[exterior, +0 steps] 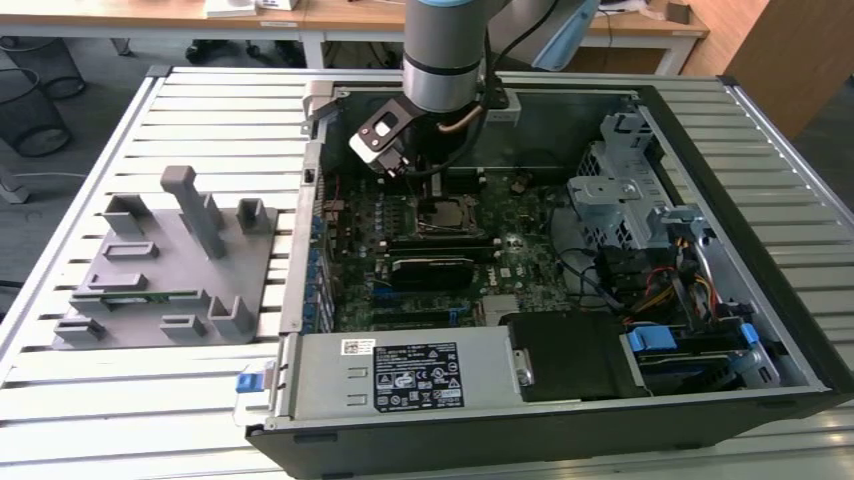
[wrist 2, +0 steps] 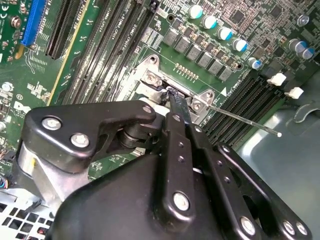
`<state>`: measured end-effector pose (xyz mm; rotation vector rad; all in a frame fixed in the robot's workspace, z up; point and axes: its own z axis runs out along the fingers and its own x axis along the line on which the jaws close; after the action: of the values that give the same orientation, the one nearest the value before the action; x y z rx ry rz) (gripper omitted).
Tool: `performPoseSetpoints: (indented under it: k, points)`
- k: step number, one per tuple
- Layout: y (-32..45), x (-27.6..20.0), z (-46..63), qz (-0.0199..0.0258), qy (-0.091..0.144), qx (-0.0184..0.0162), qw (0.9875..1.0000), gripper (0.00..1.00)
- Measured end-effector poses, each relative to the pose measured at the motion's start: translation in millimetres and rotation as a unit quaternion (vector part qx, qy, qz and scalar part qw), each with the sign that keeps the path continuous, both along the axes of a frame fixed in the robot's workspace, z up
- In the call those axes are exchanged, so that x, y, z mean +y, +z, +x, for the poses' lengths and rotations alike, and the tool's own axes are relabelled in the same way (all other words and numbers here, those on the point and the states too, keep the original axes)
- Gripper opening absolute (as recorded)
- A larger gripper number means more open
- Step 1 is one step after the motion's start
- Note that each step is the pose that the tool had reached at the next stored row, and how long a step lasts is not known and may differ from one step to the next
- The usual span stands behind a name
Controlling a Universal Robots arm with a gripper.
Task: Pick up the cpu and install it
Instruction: 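Close the cpu cover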
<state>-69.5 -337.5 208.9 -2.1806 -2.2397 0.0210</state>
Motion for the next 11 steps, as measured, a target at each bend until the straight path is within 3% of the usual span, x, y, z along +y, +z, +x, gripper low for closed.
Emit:
performPoseSetpoints:
  k: [11]
  points:
    - [0.1,-0.6,9.8,0.0000,0.001,0.0018,1.0000,0.11]
